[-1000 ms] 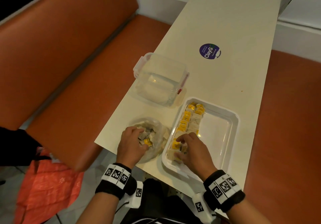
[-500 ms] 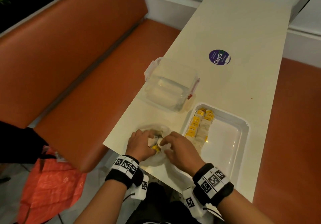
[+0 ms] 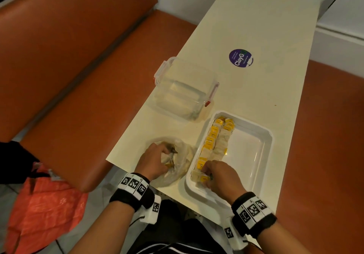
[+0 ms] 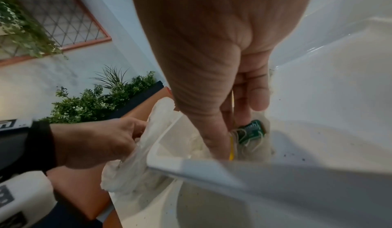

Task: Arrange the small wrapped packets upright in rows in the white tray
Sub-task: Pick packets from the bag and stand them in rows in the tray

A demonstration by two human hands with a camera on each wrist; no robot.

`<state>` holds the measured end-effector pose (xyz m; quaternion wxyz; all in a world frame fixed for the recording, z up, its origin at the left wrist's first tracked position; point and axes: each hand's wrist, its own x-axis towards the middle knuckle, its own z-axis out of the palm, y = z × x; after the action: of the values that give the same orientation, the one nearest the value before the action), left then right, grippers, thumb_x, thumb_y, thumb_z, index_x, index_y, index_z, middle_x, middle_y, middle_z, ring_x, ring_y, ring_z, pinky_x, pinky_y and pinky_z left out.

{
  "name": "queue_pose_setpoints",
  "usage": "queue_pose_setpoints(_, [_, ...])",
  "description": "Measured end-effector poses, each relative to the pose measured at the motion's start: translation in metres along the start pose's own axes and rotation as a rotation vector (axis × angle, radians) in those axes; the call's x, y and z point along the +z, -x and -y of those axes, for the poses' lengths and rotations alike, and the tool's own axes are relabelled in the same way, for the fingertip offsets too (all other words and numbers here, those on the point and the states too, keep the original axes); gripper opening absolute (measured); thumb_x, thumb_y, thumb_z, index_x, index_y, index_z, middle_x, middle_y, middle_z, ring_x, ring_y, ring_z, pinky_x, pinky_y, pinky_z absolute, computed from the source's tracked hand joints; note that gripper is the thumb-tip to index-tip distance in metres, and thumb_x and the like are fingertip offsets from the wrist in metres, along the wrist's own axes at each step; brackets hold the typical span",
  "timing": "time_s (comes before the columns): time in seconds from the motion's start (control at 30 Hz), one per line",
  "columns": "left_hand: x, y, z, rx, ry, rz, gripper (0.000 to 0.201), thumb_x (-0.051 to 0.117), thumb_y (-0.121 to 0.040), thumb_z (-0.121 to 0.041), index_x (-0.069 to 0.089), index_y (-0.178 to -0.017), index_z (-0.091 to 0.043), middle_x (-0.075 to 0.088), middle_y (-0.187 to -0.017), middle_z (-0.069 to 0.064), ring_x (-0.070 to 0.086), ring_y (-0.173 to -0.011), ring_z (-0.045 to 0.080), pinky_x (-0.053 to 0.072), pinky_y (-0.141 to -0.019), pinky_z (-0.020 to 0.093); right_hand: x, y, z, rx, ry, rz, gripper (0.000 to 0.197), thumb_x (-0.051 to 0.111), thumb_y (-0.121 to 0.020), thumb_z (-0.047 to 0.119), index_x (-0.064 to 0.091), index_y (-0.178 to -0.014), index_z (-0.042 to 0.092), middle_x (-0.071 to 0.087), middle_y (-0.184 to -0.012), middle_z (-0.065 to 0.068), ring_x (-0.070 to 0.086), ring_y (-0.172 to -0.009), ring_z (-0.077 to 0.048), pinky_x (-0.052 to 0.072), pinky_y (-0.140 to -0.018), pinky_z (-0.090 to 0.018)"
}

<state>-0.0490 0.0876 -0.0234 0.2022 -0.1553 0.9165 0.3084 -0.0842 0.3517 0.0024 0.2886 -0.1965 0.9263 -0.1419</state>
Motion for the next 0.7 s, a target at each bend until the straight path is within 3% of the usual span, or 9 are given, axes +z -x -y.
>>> queue_pose_setpoints(0.07, [0.001, 0.001, 0.001, -0.025, 0.040, -0.025, 0.043, 0.086, -0.075, -0.017, 0.060, -0.105, -0.035, 0.053, -0.122, -0.002, 0.056, -0.116, 0.022, 0.043, -0.088, 0.031, 0.005, 0.001, -0.001, 0.034, -0.046, -0.028, 0.033, 0.077, -0.083, 0.025, 0.060, -0.110, 0.032, 0.066, -0.100, 0.012, 0.061, -0.091, -0.014, 0.044, -0.070, -0.028])
queue_pose_setpoints(0.17, [0.002, 0.002, 0.004, -0.037, 0.120, -0.064, 0.043, 0.087, -0.077, -0.018, 0.059, -0.104, -0.036, 0.052, -0.118, -0.003, 0.052, -0.111, 0.019, 0.037, -0.086, 0.029, 0.006, 0.002, -0.003, 0.082, -0.107, -0.036, 0.034, 0.075, -0.085, 0.022, 0.053, -0.108, 0.031, 0.067, -0.089, 0.011, 0.063, -0.080, -0.014, 0.049, -0.067, -0.031])
queue_pose_setpoints(0.33, [0.001, 0.003, 0.006, -0.002, 0.157, -0.089, 0.044, 0.089, -0.077, -0.029, 0.070, -0.116, -0.036, 0.061, -0.122, -0.001, 0.058, -0.115, 0.021, 0.046, -0.097, 0.034, 0.001, 0.006, -0.005, 0.157, -0.203, -0.053, 0.039, 0.083, -0.078, 0.021, 0.054, -0.102, 0.031, 0.067, -0.081, 0.011, 0.063, -0.072, -0.011, 0.048, -0.063, -0.029])
queue_pose_setpoints(0.43, [0.001, 0.004, 0.005, 0.000, 0.165, -0.085, 0.049, 0.091, -0.076, -0.030, 0.072, -0.120, -0.036, 0.063, -0.125, -0.001, 0.060, -0.119, 0.022, 0.046, -0.100, 0.034, 0.001, 0.005, -0.003, 0.107, -0.202, -0.023, 0.035, 0.078, -0.080, 0.013, 0.055, -0.099, 0.032, 0.066, -0.076, 0.014, 0.060, -0.070, -0.005, 0.047, -0.064, -0.026])
queue_pose_setpoints(0.57, [0.000, 0.003, 0.002, -0.008, 0.175, -0.075, 0.050, 0.092, -0.074, -0.031, 0.074, -0.121, -0.035, 0.063, -0.125, 0.000, 0.059, -0.118, 0.022, 0.044, -0.097, 0.031, 0.000, 0.001, 0.003, 0.005, -0.122, -0.010, 0.029, 0.065, -0.087, 0.011, 0.054, -0.102, 0.033, 0.069, -0.082, 0.013, 0.061, -0.074, -0.006, 0.041, -0.063, -0.019])
queue_pose_setpoints(0.7, [-0.001, 0.002, 0.002, -0.021, 0.152, -0.069, 0.052, 0.091, -0.074, -0.036, 0.074, -0.123, -0.033, 0.063, -0.129, 0.000, 0.060, -0.120, 0.021, 0.044, -0.096, 0.030, 0.001, -0.006, 0.005, -0.013, -0.077, -0.020, 0.025, 0.070, -0.089, 0.025, 0.055, -0.107, 0.033, 0.065, -0.092, 0.009, 0.061, -0.082, -0.015, 0.049, -0.071, -0.029])
